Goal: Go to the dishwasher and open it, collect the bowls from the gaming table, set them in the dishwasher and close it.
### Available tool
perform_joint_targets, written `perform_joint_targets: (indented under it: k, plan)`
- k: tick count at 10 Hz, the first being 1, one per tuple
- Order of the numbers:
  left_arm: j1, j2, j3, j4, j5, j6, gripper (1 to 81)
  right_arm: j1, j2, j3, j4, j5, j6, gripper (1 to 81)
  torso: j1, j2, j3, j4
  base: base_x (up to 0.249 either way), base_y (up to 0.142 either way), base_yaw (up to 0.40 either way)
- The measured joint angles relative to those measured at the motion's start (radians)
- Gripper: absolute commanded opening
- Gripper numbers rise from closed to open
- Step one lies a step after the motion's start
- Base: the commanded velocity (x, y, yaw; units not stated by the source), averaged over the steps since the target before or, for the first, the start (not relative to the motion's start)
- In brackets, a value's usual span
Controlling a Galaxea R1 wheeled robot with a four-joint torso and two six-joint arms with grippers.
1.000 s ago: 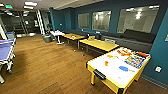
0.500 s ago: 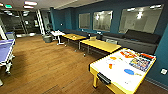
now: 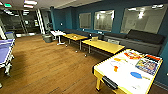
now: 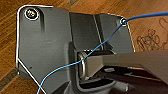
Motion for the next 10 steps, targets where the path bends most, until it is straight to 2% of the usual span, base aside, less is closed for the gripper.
perform_joint_targets:
  k: [10]
  plan:
    - [0.0,0.001,-0.002,0.0,-0.001,0.0,81.1,-0.001,0.0,0.0,0.0,0.001,0.0,81.1,0.0,0.0,0.0,0.0,0.173,0.097,0.0]
